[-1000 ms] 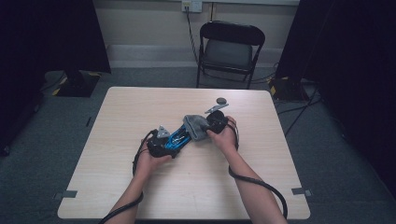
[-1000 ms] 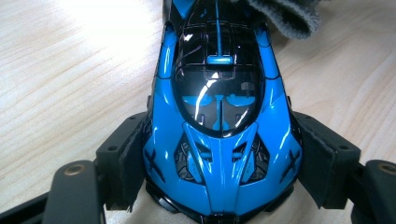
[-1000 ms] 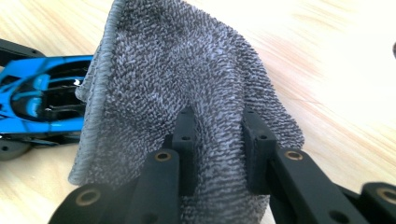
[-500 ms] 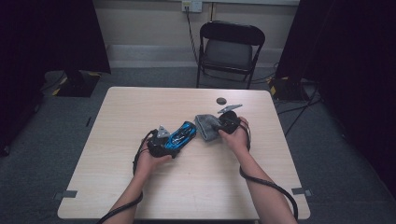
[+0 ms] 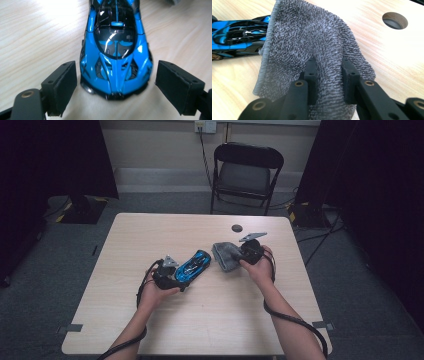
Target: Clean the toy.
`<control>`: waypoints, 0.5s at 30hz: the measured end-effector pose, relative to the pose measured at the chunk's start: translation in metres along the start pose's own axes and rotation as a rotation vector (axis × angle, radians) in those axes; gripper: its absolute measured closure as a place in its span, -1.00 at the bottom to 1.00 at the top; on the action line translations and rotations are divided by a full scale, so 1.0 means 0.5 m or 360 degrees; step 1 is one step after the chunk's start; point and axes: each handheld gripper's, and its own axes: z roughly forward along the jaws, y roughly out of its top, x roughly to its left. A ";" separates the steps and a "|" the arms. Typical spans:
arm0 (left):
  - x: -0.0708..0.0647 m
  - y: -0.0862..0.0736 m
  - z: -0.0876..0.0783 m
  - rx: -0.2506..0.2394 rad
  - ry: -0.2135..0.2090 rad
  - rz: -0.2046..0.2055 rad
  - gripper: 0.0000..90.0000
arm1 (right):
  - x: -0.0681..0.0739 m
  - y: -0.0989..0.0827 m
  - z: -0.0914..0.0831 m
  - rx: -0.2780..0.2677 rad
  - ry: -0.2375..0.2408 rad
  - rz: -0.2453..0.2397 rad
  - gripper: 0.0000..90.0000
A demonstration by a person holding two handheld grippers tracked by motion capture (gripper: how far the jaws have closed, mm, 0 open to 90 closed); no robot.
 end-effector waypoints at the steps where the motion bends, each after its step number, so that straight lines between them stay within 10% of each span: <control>1: -0.002 0.004 -0.008 -0.0016 -0.0002 0.0005 -0.61 | 0.001 -0.001 -0.002 0.0002 -0.0001 -0.0011 0.57; 15: 0.001 0.076 0.024 -0.0082 -0.0002 0.0061 -0.12 | 0.022 -0.011 -0.016 -0.0006 0.0047 -0.0056 0.57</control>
